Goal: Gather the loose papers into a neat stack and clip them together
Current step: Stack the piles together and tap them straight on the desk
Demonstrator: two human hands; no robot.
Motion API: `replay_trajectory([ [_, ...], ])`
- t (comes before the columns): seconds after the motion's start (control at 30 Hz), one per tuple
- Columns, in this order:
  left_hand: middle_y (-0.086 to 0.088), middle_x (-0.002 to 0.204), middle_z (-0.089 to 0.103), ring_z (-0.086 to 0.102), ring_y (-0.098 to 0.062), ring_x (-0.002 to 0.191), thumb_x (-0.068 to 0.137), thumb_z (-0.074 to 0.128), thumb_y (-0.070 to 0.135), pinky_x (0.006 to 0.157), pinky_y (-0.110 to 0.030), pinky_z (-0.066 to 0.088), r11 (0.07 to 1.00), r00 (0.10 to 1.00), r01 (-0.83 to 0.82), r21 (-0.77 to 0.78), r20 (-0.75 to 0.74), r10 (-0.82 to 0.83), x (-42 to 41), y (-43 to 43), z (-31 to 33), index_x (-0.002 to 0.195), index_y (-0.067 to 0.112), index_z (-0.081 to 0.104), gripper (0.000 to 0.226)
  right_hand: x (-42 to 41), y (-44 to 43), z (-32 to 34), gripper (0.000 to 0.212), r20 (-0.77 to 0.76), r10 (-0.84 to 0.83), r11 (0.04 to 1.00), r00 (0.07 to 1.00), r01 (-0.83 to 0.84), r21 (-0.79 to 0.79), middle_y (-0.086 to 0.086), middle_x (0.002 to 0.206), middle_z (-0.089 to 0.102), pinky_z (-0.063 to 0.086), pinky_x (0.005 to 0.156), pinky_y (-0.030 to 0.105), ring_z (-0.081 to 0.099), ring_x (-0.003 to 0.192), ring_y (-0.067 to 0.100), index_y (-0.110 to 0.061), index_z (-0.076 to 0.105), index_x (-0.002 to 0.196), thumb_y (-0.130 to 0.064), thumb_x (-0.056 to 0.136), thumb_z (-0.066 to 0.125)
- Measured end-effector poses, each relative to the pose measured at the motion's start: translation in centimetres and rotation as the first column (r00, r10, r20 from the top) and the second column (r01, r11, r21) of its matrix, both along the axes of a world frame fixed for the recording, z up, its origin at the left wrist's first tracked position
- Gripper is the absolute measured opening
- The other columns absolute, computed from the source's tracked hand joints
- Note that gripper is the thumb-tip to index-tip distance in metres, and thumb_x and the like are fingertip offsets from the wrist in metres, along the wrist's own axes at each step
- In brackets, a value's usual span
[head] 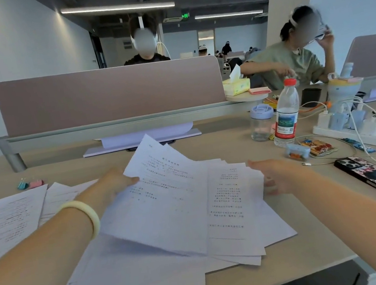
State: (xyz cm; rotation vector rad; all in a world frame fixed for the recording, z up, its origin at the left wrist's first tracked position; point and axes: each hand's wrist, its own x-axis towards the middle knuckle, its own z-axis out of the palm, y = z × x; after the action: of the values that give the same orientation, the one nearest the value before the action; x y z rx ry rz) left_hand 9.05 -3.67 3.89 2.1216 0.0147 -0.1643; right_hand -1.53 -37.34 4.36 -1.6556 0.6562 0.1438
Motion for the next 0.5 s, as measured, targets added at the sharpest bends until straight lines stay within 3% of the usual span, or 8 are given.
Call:
replay_trajectory([
  [0.07,-0.019,0.131,0.056,0.055,-0.034,0.118,0.085,0.065,0.003,0.101,-0.039,0.041,1.0,1.0,0.014,0.016,0.013,-0.014,-0.2,-1.8,-0.8,0.125,-0.006,0.055,0.043,0.1,0.1,0.0,0.048,-0.027,-0.033,0.997,0.999,0.035,0.072,0.011,0.135,0.047,0.047,0.076,0.038,0.053,0.109,0.029,-0.014,0.047,0.128,-0.035,0.088,0.063],
  [0.13,-0.014,0.136,0.053,0.05,-0.034,0.124,0.087,0.063,0.009,0.101,-0.036,0.039,0.983,0.998,0.043,0.176,0.044,-0.052,-0.7,-3.8,-1.3,0.13,0.0,0.051,0.046,0.0,0.4,0.1,0.048,-0.045,-0.049,0.993,0.998,0.054,0.107,0.015,0.126,0.048,0.044,0.084,0.042,0.053,0.104,0.031,-0.013,0.045,0.126,-0.031,0.086,0.065],
  [0.2,-0.01,0.137,0.05,0.047,-0.032,0.126,0.09,0.059,0.025,0.102,-0.035,0.038,0.894,0.993,0.086,0.44,0.038,-0.114,-0.7,-4.9,-2.0,0.135,0.009,0.046,0.05,-0.2,0.7,0.0,0.051,-0.043,-0.067,0.99,0.997,0.072,0.123,0.014,0.101,0.052,0.044,0.083,0.04,0.055,0.084,0.029,-0.01,0.044,0.129,-0.026,0.087,0.066],
  [0.27,-0.009,0.135,0.05,0.043,-0.032,0.125,0.088,0.055,0.043,0.1,-0.036,0.037,0.747,0.991,0.114,0.655,-0.023,-0.131,-0.7,-5.2,-2.7,0.13,0.014,0.048,0.052,-0.3,0.8,-0.1,0.05,-0.038,-0.069,0.988,0.997,0.074,0.135,0.013,0.088,0.05,0.045,0.078,0.039,0.054,0.073,0.027,-0.008,0.044,0.131,-0.022,0.087,0.065],
  [0.33,-0.011,0.136,0.042,0.037,-0.032,0.126,0.084,0.053,0.051,0.101,-0.037,0.035,0.679,0.989,0.146,0.719,-0.081,-0.127,-0.7,-5.0,-3.4,0.129,0.014,0.044,0.059,-0.3,1.0,-0.2,0.047,-0.04,-0.061,0.988,0.997,0.066,0.137,0.013,0.087,0.051,0.045,0.086,0.043,0.054,0.075,0.029,-0.005,0.044,0.127,-0.019,0.087,0.066],
  [0.43,-0.012,0.14,0.035,0.035,-0.032,0.129,0.084,0.053,0.054,0.105,-0.038,0.034,0.665,0.986,0.16,0.73,-0.082,-0.147,-1.1,-5.1,-3.8,0.139,0.014,0.032,0.071,0.1,1.4,-0.1,0.036,-0.034,-0.077,0.985,0.996,0.082,0.153,0.014,0.084,0.051,0.045,0.092,0.041,0.053,0.077,0.029,-0.005,0.046,0.113,-0.015,0.086,0.067],
  [0.5,-0.012,0.141,0.036,0.036,-0.031,0.129,0.085,0.05,0.056,0.104,-0.036,0.033,0.639,0.982,0.176,0.749,-0.085,-0.171,-1.3,-5.1,-3.8,0.141,0.014,0.03,0.073,0.4,1.4,-0.1,0.037,-0.012,-0.034,0.989,0.999,0.036,0.147,0.017,0.095,0.059,0.046,0.096,0.041,0.056,0.082,0.029,-0.002,0.052,0.116,-0.013,0.085,0.067],
])
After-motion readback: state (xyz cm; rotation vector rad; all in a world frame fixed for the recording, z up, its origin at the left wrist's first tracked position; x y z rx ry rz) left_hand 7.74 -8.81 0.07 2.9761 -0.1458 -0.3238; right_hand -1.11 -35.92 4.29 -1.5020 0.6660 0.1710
